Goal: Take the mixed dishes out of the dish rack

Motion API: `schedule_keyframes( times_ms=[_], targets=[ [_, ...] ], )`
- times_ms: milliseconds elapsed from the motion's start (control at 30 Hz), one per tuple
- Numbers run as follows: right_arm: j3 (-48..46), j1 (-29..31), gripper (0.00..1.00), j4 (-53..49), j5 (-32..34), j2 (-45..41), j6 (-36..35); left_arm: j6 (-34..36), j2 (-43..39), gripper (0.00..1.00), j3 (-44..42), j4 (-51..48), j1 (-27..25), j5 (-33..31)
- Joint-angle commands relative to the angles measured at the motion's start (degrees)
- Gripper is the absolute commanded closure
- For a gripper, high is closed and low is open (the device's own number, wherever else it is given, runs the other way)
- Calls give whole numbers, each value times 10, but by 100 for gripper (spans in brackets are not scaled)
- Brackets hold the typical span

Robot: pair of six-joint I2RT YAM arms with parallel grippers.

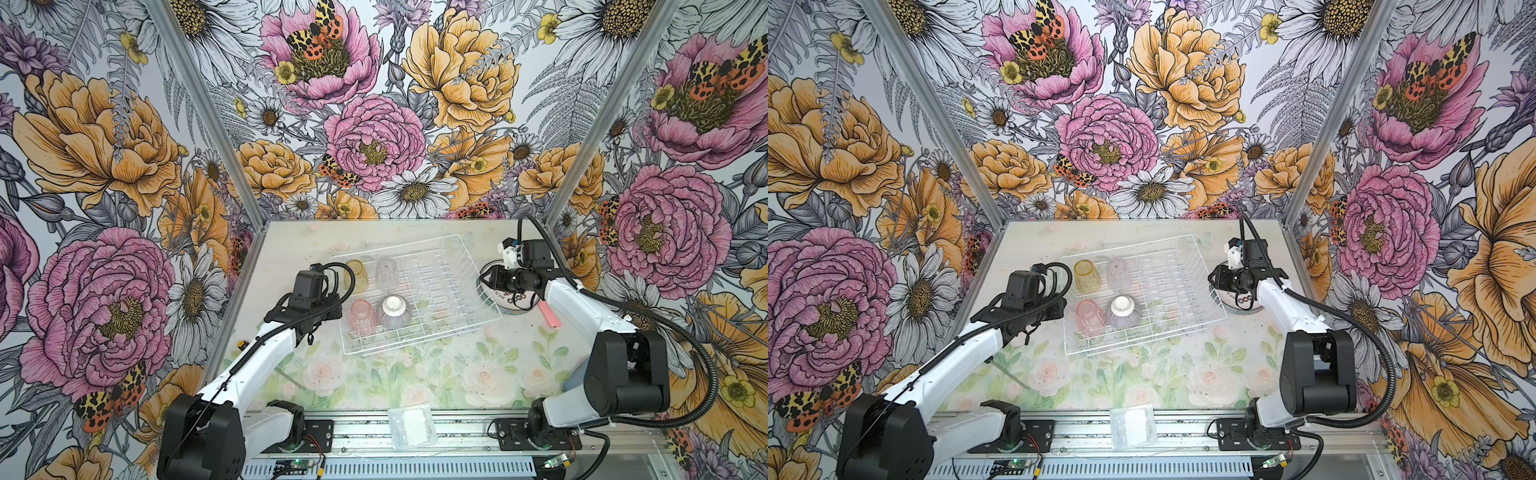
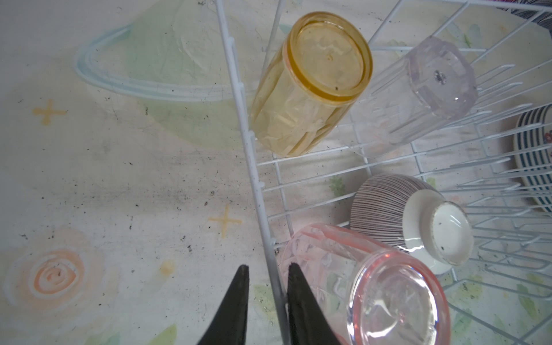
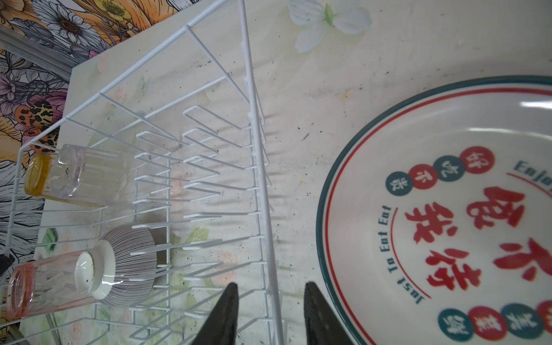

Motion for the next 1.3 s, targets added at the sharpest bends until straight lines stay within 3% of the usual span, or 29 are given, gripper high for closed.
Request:
schedule_keyframes(
  times_ms=[0, 367, 1067, 1267],
  targets=[
    [20, 6, 65, 3, 12, 9, -9, -7, 8, 77, -6, 27, 9, 6],
    [26, 17, 76, 3, 18, 23, -6, -1, 47, 93, 8, 54, 11, 25],
    [43, 26, 95, 3, 35, 54, -2, 14, 148, 94, 66, 113, 9, 66],
    [70, 27, 96, 3, 41, 81, -5, 17, 174, 94, 86, 121, 3, 72]
  ],
)
